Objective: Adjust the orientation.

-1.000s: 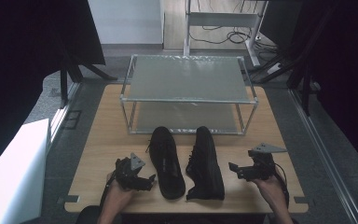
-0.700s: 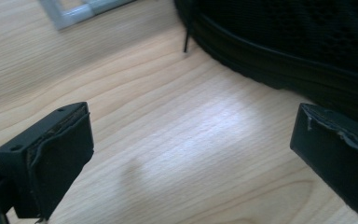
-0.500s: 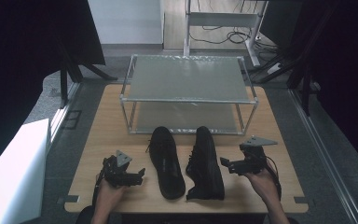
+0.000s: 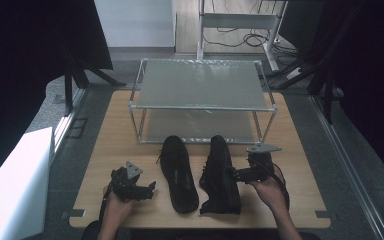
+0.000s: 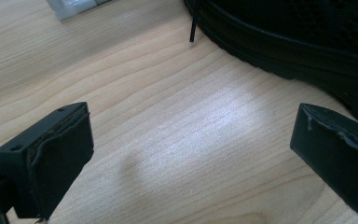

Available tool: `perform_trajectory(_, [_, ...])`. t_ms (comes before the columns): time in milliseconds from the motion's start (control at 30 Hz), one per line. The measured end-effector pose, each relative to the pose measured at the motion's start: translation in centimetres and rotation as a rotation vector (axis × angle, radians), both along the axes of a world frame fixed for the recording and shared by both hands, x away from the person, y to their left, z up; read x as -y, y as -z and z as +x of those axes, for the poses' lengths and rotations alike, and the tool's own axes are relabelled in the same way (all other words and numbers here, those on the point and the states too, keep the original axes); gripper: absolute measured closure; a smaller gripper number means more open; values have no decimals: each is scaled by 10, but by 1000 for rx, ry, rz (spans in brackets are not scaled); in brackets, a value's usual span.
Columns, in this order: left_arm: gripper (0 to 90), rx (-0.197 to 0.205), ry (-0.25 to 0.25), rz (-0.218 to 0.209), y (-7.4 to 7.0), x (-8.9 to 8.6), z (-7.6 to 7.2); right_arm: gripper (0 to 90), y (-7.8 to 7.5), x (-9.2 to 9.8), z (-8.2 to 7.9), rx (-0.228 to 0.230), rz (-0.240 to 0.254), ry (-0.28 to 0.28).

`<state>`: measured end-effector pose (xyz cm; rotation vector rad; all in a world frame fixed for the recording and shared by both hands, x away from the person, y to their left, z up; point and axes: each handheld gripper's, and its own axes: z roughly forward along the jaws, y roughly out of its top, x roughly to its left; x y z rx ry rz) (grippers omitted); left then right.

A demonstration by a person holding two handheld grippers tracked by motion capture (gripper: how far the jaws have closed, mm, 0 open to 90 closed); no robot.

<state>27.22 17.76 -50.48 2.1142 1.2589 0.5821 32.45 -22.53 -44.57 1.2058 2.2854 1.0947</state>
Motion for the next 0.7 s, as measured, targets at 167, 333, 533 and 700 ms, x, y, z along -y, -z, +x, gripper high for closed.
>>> perform_trajectory(167, [0,-2,2,4,0,0,0,0,0,10,-2,4,-1,43])
perform_trajectory(333, [0,-7,3,8,1,0,0,0,1,23,-2,-7,35,80])
perform_trajectory(533, [0,-12,5,16,2,1,1,3,1,44,-4,-9,51,133])
perform_trajectory(700, [0,-17,-1,17,3,2,1,47,5,64,-6,-24,72,166])
